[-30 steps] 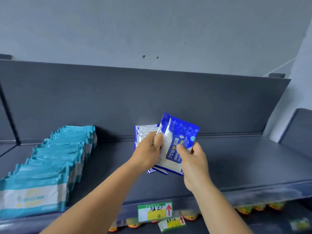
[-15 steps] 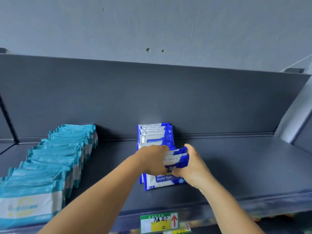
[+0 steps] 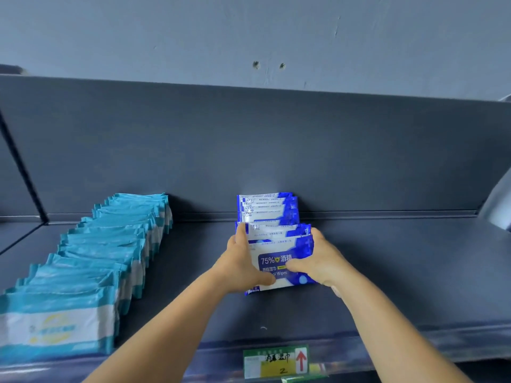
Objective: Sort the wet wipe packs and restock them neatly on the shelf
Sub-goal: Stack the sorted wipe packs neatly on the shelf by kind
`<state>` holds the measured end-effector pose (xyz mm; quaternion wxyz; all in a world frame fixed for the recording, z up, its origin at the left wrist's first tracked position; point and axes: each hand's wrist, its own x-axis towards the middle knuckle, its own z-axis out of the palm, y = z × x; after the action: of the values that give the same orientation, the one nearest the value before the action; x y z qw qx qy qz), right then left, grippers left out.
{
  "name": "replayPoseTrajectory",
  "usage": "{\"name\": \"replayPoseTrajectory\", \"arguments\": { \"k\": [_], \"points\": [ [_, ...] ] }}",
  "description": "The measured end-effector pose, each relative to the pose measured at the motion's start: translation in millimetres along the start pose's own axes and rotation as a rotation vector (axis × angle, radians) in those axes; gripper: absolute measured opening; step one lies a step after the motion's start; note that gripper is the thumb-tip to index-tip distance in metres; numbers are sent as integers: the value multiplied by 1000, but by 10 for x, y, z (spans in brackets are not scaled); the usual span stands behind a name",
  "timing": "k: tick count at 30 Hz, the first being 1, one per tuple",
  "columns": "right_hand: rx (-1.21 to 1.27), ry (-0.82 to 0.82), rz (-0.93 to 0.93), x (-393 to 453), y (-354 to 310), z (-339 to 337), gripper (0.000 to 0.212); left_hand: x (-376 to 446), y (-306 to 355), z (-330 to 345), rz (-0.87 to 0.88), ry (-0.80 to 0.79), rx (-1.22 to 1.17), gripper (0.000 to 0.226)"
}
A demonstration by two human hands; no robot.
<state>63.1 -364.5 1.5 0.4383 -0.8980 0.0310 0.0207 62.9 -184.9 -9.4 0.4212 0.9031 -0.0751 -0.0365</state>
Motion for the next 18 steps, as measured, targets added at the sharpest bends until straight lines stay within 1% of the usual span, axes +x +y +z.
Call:
{"name": "replayPoseTrajectory", "arguments": {
  "k": [2,3,5,6,8,9,10,12,14,18],
  "points": [
    [-9,-46,9,33,6,-6,65,42,-43,-10,12,9,-59,104],
    [-12,-77,4,36,1,-17,60,39,-33,-23,6,-14,-24,105],
    [-32,-126,-13,49,6,-29,50,46,-20,-40,-14,-38,178,117],
    [-32,-123,-20,41,4,-41,54,43,15,-58,-1,-7,327,126],
    [-55,-82,-32,20,-12,-66,83,37,93,-92,90,44,567,135],
    [-95,-70,-62,5,-41,-80,96,44,129,-109,138,36,644,133],
    [-154,-71,-115,-9,-75,-94,102,46,165,-127,171,5,709,128],
    [-349,-100,-194,-25,-129,-117,107,59,203,-149,171,-53,820,116],
    [-505,-123,-221,-34,-172,-146,104,48,236,-163,142,-72,890,110],
    [-623,-159,-235,-8,-222,-186,97,62,303,-159,82,-143,921,107]
  ]
}}
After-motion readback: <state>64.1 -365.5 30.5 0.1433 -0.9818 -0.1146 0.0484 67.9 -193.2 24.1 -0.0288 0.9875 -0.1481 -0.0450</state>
